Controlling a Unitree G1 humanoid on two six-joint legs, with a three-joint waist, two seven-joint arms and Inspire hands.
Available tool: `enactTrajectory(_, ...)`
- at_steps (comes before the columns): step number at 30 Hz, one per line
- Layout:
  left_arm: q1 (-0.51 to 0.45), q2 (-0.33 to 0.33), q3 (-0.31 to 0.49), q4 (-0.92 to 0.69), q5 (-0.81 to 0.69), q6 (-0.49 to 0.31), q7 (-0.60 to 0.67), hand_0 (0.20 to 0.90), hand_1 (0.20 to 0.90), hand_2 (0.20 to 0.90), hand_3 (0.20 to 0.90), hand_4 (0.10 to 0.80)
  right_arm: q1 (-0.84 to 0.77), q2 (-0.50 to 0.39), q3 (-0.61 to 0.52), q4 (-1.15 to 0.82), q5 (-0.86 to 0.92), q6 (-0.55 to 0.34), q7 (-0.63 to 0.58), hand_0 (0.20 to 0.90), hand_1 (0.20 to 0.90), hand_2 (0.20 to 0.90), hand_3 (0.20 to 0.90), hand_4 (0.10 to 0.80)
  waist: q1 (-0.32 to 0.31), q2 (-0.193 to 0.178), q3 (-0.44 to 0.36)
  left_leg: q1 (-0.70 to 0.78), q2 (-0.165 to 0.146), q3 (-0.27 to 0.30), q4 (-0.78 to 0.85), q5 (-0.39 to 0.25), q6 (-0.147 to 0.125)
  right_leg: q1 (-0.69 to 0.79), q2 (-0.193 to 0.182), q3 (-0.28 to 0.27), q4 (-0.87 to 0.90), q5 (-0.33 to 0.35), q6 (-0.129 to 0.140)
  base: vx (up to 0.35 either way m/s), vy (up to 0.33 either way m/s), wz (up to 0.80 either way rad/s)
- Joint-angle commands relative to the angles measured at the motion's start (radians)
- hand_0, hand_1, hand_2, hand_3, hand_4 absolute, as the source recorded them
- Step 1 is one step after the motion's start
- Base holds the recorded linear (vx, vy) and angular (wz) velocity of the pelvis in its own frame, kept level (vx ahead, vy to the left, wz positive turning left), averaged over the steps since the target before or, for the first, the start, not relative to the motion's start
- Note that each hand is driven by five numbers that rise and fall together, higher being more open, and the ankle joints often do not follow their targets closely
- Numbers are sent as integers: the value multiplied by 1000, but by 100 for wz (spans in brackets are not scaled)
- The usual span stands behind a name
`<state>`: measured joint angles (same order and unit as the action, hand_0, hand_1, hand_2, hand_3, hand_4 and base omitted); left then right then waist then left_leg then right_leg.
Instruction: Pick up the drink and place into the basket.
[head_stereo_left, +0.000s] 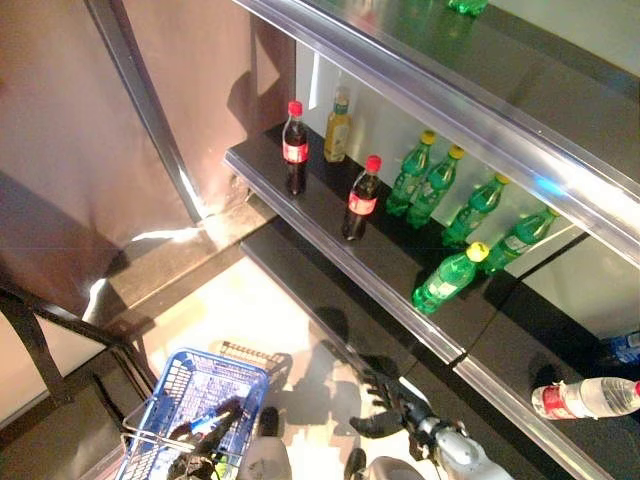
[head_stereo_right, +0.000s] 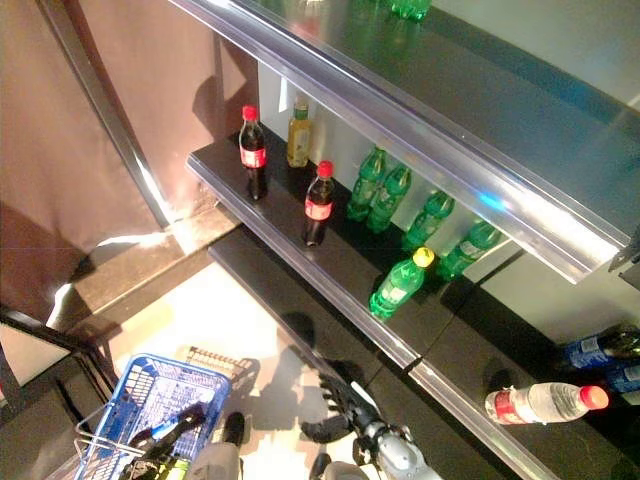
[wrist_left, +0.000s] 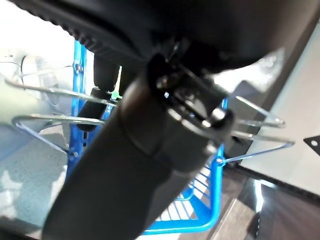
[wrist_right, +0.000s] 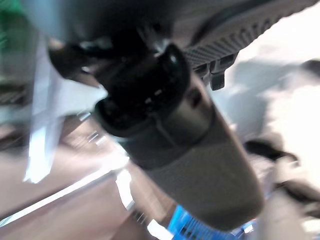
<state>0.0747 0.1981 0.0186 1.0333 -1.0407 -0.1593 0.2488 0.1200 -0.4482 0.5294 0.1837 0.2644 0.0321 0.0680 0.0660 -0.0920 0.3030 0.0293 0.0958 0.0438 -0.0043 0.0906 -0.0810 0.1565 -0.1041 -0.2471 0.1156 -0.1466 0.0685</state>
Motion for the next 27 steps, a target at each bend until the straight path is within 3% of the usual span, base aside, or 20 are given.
enactTrajectory(1, -11, 30, -27, -109, 46, -102, -61, 300, 300, 300, 200, 100, -14, -107, -13, -199, 16, -114, 2, 900, 900, 900, 900, 800, -7, 5, -85, -8, 66, -23, -3, 7, -46, -25, -36, 23, -17, 83, 25, 30, 58, -14)
enactTrajectory(7, 8, -3, -24, -75, 47, -119, -73, 300, 300, 300, 200, 100, -77, -125, -99, -432, -35, -190, -176, 900, 900, 900, 900, 800, -13, 17, -105, 19, 71, -2, -1, -17, -38, -14, -41, 34, -25, 77, 28, 27, 37, -6)
enactTrajectory(12, 9, -33, -41, -52, 79, -115, -74, 300, 300, 300, 200, 100, -193, -106, -133, -493, -52, -193, -325, 900, 900, 900, 900, 800, 3, 34, -111, 25, 78, -2, 10, -26, -40, -3, -42, 32, -25, 71, 22, 19, 5, -2)
enactTrajectory(16, 8, -48, -60, -35, 108, -112, -83, 300, 300, 300, 200, 100, -311, -92, -127, -484, -35, -142, -433, 900, 900, 900, 900, 800, 30, 49, -108, 15, 74, -19, 30, -28, -43, 7, -49, 11, -15, 66, 15, 62, 38, 3)
enactTrajectory(20, 13, -52, -87, -30, 141, -110, -103, 300, 300, 300, 200, 100, -394, -61, -115, -466, -37, -85, -523, 900, 900, 900, 900, 800, 62, 63, -91, -18, 59, -45, 72, -32, -44, 10, -62, -21, 8, 59, 11, 75, 76, 12)
enactTrajectory(27, -11, -43, -133, -34, 153, -110, -123, 300, 300, 300, 200, 100, -516, 14, -91, -397, -168, -37, -759, 900, 900, 900, 900, 800, 112, 88, -12, -133, 1, -102, 185, -52, -31, -51, -97, -61, 89, 47, 10, 0, 103, 27)
